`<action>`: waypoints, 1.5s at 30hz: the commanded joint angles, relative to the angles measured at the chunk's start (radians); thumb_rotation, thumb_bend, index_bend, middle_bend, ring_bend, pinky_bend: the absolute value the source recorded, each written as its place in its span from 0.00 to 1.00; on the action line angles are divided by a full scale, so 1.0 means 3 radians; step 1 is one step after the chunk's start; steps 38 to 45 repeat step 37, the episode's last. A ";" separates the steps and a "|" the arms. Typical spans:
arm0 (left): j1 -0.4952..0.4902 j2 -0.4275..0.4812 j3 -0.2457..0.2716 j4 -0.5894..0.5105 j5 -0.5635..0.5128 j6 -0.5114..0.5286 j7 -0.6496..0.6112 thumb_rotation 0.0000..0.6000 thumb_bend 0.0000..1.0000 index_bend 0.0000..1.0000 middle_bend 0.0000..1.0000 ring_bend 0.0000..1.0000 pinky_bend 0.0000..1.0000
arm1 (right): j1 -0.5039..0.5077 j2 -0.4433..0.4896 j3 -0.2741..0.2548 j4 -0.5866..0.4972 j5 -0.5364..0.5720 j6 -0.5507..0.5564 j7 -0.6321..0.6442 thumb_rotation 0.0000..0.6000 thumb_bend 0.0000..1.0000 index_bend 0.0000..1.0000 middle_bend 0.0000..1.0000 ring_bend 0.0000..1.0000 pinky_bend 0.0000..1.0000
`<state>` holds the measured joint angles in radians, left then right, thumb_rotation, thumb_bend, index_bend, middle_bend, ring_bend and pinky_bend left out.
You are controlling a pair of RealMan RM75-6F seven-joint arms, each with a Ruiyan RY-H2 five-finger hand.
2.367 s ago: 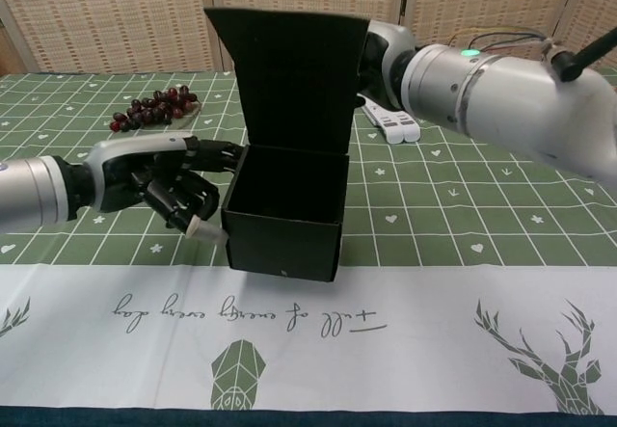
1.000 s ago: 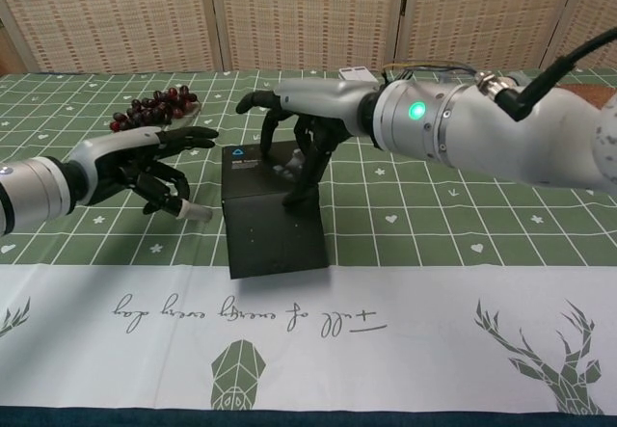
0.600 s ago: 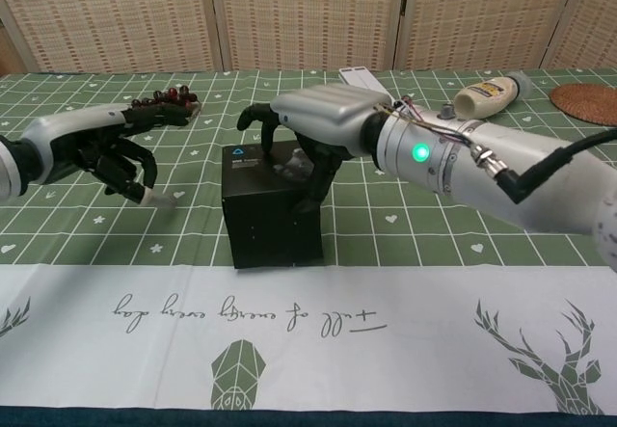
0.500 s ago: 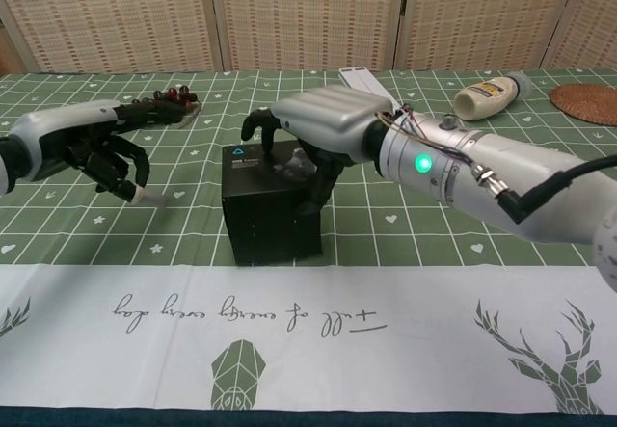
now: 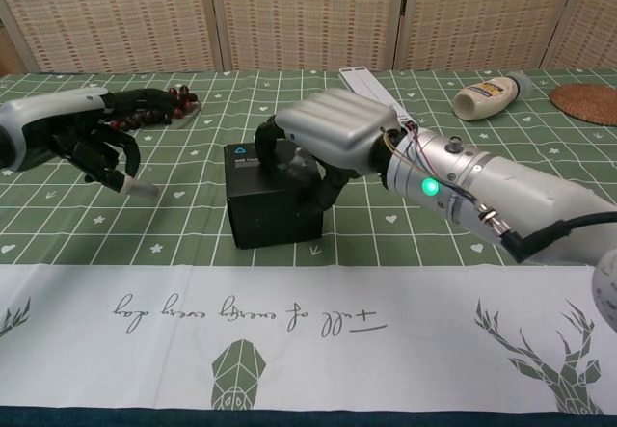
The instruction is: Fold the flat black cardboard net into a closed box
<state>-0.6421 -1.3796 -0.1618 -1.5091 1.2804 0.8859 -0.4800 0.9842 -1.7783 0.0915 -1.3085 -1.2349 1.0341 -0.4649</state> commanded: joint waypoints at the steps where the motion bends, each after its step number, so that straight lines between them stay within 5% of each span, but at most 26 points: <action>1: 0.0015 0.0010 -0.0001 -0.0007 0.0034 0.0053 0.0052 1.00 0.13 0.00 0.00 0.56 0.78 | -0.0062 0.0069 0.0047 -0.0115 -0.0070 0.0080 0.0065 1.00 0.26 0.32 0.32 0.69 1.00; 5: 0.0060 0.0077 0.0018 -0.0046 0.0101 0.0183 0.0223 1.00 0.13 0.00 0.00 0.54 0.75 | -0.0213 0.0302 0.0069 -0.0374 -0.0197 0.0274 0.0200 1.00 0.26 0.32 0.29 0.66 1.00; 8: 0.0117 0.0111 0.0038 -0.0025 0.0125 0.0350 0.0512 1.00 0.13 0.00 0.00 0.43 0.66 | -0.0380 0.0554 0.0056 -0.0591 -0.0249 0.0453 0.0225 1.00 0.27 0.32 0.29 0.58 0.98; 13: 0.0254 0.0113 0.0035 0.0010 0.0044 0.0680 0.1035 1.00 0.13 0.00 0.00 0.27 0.55 | -0.0687 0.1034 -0.0019 -0.0995 -0.0230 0.0670 0.0224 1.00 0.28 0.32 0.29 0.49 0.81; 20: 0.0566 0.0107 0.0084 0.0158 -0.0028 0.1289 0.1790 1.00 0.13 0.01 0.00 0.25 0.54 | -0.1212 0.1623 -0.0220 -0.1295 -0.0304 0.1051 0.0402 1.00 0.30 0.32 0.32 0.45 0.75; 27: 0.0939 0.0178 0.0166 0.0093 -0.0081 0.1741 0.2043 1.00 0.13 0.01 0.00 0.24 0.50 | -0.1719 0.2006 -0.0463 -0.1310 -0.0400 0.1315 0.0789 1.00 0.30 0.32 0.33 0.43 0.71; 37: 0.1434 0.0221 0.0362 -0.0229 0.0033 0.2341 0.2442 1.00 0.13 0.01 0.00 0.23 0.45 | -0.2346 0.2067 -0.0621 -0.0990 -0.0632 0.1766 0.1323 1.00 0.31 0.32 0.33 0.42 0.70; 45: 0.1434 0.0221 0.0362 -0.0229 0.0033 0.2341 0.2442 1.00 0.13 0.01 0.00 0.23 0.45 | -0.2346 0.2067 -0.0621 -0.0990 -0.0632 0.1766 0.1323 1.00 0.31 0.32 0.33 0.42 0.70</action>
